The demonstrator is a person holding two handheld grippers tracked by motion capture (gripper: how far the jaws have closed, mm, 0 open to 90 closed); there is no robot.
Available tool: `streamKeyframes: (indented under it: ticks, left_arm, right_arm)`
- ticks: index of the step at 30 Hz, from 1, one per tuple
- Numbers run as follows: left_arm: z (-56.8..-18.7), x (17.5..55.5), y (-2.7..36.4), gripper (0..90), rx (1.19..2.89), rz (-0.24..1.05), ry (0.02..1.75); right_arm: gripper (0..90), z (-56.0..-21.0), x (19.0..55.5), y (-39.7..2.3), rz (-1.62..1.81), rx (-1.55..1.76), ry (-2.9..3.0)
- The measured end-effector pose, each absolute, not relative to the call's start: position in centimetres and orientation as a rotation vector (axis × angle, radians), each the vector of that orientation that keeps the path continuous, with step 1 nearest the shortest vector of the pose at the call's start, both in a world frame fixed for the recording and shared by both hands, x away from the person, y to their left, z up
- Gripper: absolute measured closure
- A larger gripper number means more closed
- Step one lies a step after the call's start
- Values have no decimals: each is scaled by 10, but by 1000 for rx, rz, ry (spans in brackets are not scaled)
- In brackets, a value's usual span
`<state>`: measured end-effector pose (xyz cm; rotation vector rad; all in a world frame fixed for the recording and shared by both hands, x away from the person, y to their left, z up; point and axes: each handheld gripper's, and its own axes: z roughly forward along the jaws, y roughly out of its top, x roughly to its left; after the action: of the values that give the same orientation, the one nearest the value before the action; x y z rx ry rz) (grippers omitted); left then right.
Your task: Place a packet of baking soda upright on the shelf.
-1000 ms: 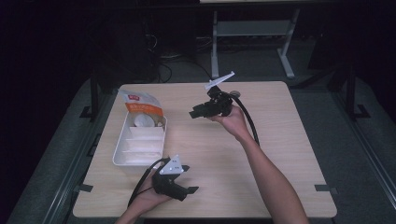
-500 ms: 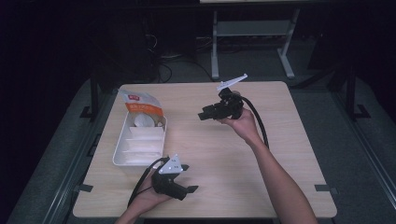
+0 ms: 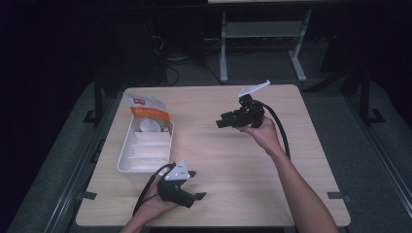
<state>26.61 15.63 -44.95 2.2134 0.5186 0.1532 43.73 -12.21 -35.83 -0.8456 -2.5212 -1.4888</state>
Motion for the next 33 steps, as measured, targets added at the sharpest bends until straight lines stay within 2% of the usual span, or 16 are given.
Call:
streamKeyframes:
  ticks: [5, 33]
  left_arm:
    - [-450, 267, 156, 189, 2209, 151, 530]
    - [-450, 269, 158, 174, 2190, 156, 563]
  right_arm:
    - [454, -360, 432, -135, -1516, -878, -2504]
    - [435, -370, 405, -185, -1512, -957, -2507]
